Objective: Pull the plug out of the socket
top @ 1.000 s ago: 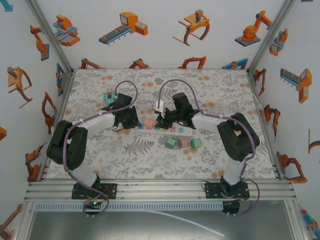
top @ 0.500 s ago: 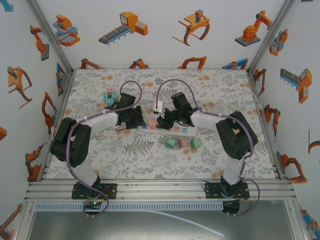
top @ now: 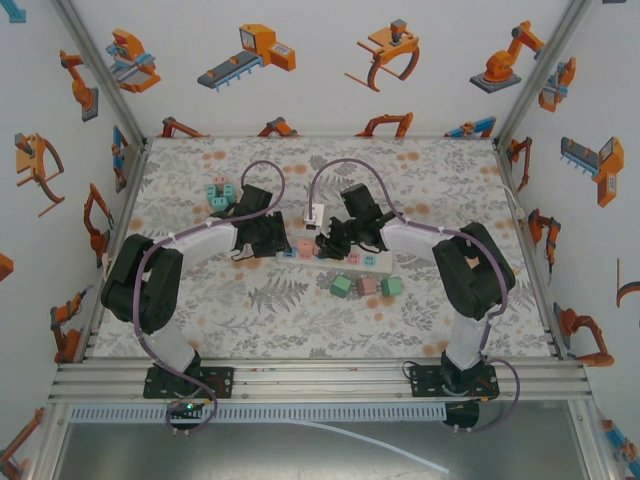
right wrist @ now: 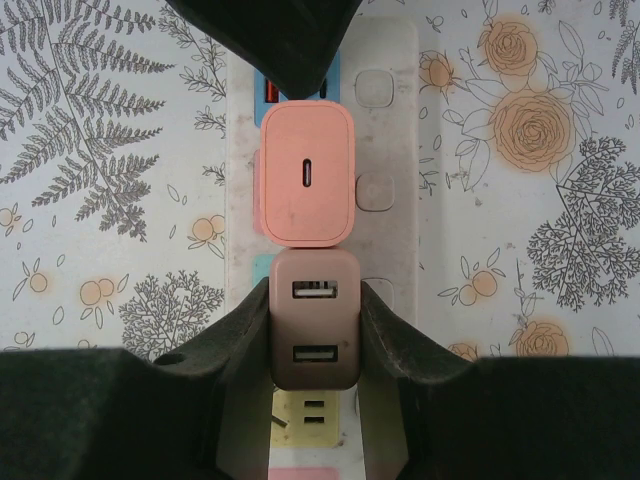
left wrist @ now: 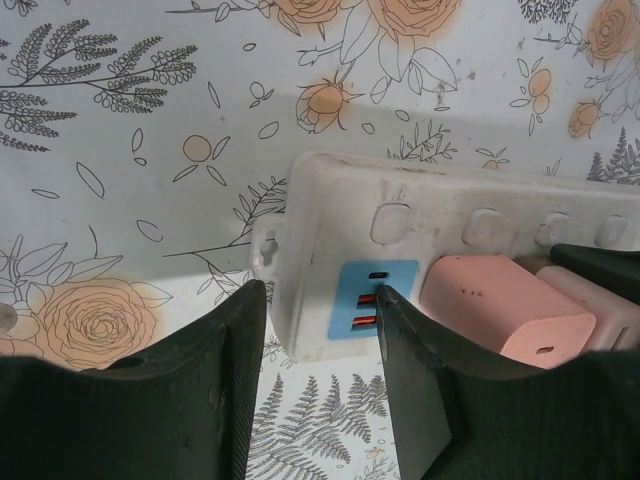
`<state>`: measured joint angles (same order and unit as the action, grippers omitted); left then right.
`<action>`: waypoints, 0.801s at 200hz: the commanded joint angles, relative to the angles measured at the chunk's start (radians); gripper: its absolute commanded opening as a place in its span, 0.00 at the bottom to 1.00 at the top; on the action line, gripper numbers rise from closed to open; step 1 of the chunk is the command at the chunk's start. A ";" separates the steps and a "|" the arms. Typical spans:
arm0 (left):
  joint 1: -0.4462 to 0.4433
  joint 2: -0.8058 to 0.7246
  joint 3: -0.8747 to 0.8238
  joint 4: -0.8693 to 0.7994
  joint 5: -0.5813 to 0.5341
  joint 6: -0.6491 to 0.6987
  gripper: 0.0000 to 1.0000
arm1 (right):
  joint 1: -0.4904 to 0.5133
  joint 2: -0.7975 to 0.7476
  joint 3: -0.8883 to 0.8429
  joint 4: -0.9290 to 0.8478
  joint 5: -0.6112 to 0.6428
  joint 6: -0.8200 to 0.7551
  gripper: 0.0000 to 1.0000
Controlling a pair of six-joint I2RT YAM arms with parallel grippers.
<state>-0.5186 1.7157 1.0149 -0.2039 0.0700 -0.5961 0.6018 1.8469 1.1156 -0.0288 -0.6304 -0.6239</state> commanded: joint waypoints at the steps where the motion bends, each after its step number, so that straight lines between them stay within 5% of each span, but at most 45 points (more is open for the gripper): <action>1: -0.006 0.046 0.005 -0.066 -0.027 0.021 0.47 | -0.005 -0.044 0.022 0.048 -0.037 0.044 0.15; 23: -0.009 0.070 0.000 -0.063 -0.035 0.010 0.47 | -0.004 -0.058 0.024 0.129 -0.105 0.165 0.06; 72: -0.018 0.075 -0.006 -0.069 -0.075 -0.001 0.46 | -0.004 -0.088 -0.057 0.380 -0.112 0.316 0.05; 160: -0.005 0.046 -0.009 -0.136 -0.229 -0.065 0.43 | -0.003 -0.131 -0.005 0.084 0.006 -0.157 0.03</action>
<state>-0.5385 1.7290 1.0378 -0.2085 -0.0051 -0.6312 0.5938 1.7828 1.0409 0.0944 -0.6483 -0.5709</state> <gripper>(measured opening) 0.433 0.331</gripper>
